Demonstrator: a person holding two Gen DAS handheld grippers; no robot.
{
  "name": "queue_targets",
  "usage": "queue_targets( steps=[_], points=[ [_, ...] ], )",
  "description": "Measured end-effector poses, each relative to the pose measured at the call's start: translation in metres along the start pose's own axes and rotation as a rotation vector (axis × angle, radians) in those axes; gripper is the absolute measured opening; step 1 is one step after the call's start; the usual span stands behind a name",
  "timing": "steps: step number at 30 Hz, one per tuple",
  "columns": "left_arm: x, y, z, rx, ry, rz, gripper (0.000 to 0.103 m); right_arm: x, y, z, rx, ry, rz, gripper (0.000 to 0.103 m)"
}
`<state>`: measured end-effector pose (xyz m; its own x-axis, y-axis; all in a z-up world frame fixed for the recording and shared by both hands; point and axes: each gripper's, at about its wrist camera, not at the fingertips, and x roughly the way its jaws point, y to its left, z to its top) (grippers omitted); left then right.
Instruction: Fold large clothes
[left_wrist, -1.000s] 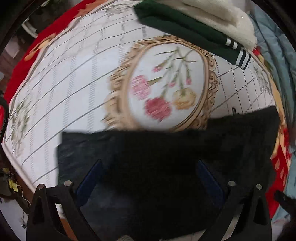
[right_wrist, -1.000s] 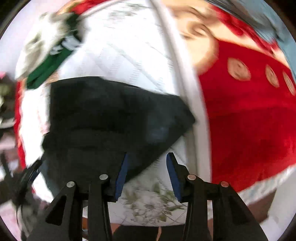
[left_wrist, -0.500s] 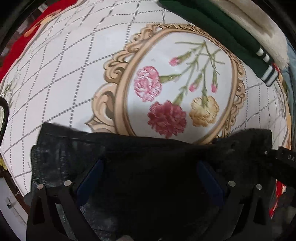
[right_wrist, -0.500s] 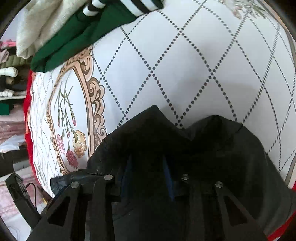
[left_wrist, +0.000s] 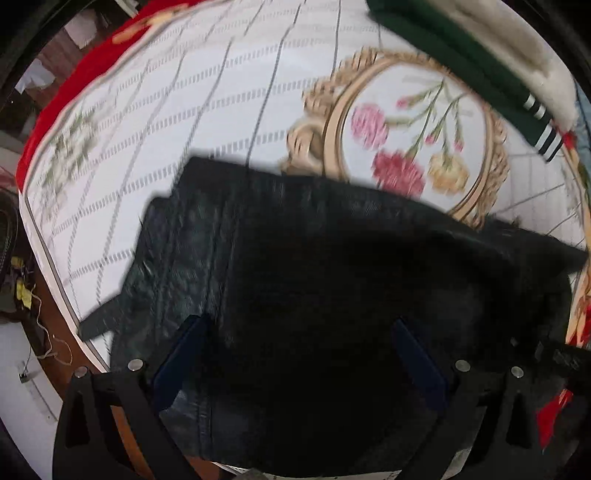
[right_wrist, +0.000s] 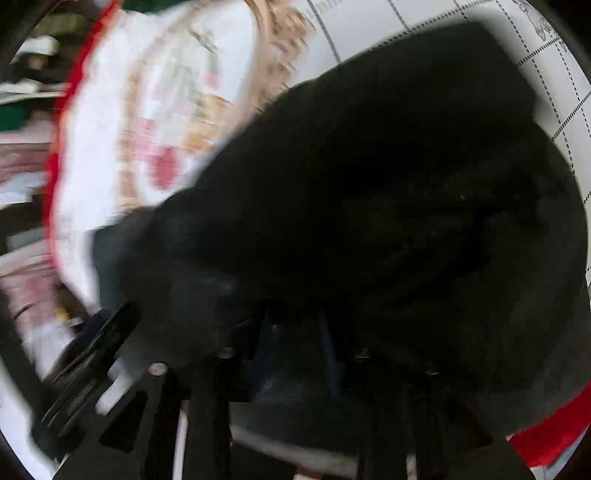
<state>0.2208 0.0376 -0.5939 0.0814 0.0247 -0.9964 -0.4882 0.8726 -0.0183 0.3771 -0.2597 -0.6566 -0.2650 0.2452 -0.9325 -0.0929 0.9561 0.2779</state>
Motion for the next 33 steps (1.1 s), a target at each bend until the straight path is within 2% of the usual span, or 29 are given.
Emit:
queue_targets(
  steps=[4, 7, 9, 11, 12, 13, 14, 18, 19, 22, 23, 24, 25, 27, 29, 33],
  points=[
    [0.005, 0.002, -0.005, 0.01, -0.01, 0.021, 0.103, 0.011, 0.003, 0.008, 0.046, 0.014, -0.038, 0.026],
    [-0.002, 0.002, -0.003, -0.002, -0.016, 0.0, 0.103, 0.01, 0.0, 0.01, 0.066, 0.029, -0.012, 0.026],
    [-0.009, -0.007, 0.002, 0.009, -0.033, -0.011, 0.103, 0.001, -0.006, 0.006, 0.065, 0.017, 0.042, 0.027],
    [-0.02, -0.013, 0.007, 0.048, -0.059, -0.021, 0.103, -0.019, -0.021, -0.009, 0.086, -0.025, 0.172, 0.036],
    [-0.025, -0.017, 0.004, 0.069, -0.072, -0.027, 0.103, -0.032, -0.034, -0.022, 0.113, -0.057, 0.228, 0.041],
    [-0.029, -0.024, 0.001, 0.093, -0.081, -0.038, 0.103, -0.047, -0.05, -0.038, 0.147, -0.102, 0.245, 0.055],
    [-0.029, -0.031, -0.002, 0.115, -0.083, -0.048, 0.103, -0.059, -0.065, -0.052, 0.176, -0.138, 0.252, 0.062],
    [-0.012, -0.068, -0.016, 0.177, -0.068, -0.061, 0.103, -0.088, -0.149, -0.121, 0.408, -0.259, 0.266, 0.063],
    [-0.006, -0.075, -0.02, 0.191, -0.069, -0.05, 0.103, -0.087, -0.174, -0.14, 0.475, -0.286, 0.282, 0.063],
    [0.012, -0.082, -0.028, 0.21, -0.052, -0.019, 0.103, -0.067, -0.219, -0.163, 0.574, -0.314, 0.349, 0.063],
    [0.015, -0.081, -0.028, 0.205, -0.049, -0.02, 0.103, -0.059, -0.227, -0.161, 0.6, -0.326, 0.373, 0.063],
    [0.017, -0.081, -0.03, 0.197, -0.045, -0.027, 0.103, -0.051, -0.235, -0.163, 0.629, -0.34, 0.431, 0.063],
    [0.019, -0.08, -0.03, 0.193, -0.041, -0.034, 0.103, -0.042, -0.242, -0.163, 0.662, -0.37, 0.526, 0.063],
    [0.022, -0.078, -0.024, 0.195, -0.034, -0.043, 0.103, -0.03, -0.24, -0.153, 0.661, -0.431, 0.625, 0.063],
    [0.021, -0.073, -0.025, 0.202, -0.036, -0.048, 0.103, -0.023, -0.236, -0.139, 0.64, -0.469, 0.652, 0.07],
    [0.024, -0.075, -0.014, 0.207, -0.034, -0.048, 0.103, -0.01, -0.222, -0.111, 0.627, -0.544, 0.756, 0.071]
  ],
)
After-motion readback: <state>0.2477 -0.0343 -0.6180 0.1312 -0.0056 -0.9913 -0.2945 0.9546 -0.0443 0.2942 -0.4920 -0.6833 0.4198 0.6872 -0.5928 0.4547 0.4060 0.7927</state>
